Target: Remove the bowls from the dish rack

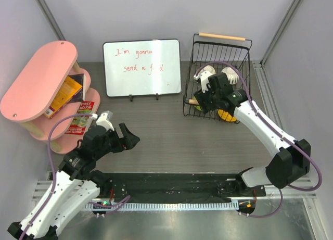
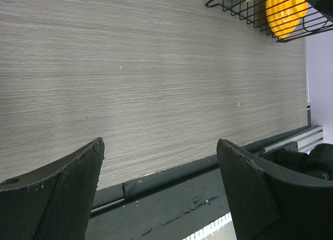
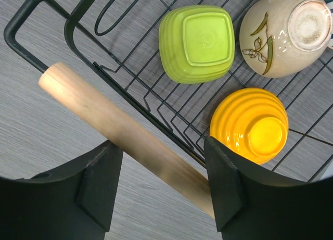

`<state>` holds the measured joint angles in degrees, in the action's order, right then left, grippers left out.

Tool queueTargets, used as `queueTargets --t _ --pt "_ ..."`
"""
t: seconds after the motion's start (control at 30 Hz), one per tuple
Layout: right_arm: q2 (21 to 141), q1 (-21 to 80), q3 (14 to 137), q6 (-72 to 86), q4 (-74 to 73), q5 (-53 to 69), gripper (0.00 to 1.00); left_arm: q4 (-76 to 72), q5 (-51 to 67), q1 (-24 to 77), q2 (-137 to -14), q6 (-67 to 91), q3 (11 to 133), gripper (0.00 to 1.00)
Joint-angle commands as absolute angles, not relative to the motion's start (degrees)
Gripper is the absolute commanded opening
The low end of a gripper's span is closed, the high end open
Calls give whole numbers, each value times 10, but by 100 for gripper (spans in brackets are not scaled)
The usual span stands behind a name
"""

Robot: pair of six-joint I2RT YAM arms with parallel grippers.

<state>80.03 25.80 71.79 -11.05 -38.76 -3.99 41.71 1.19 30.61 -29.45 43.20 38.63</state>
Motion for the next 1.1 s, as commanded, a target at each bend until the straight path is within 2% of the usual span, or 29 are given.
queueTargets --t 0.0,0.1,0.27,0.4,0.6,0.7,1.07 --pt "753 263 691 -77 -406 -37 59 387 20 304 -287 425 384 88" --pt "732 262 679 -66 -411 -19 54 388 20 304 -286 425 384 88" --pt "728 263 678 -61 -434 -9 52 388 20 304 -284 425 385 88" --pt "729 266 676 -36 -450 15 41 388 19 304 -280 426 384 88" --pt "722 293 655 31 -456 13 34 388 19 304 -280 427 383 88" --pt "724 315 649 68 -452 19 24 388 19 304 -279 427 382 88" --pt "773 401 665 227 -432 -48 5 388 17 304 -279 428 383 88"
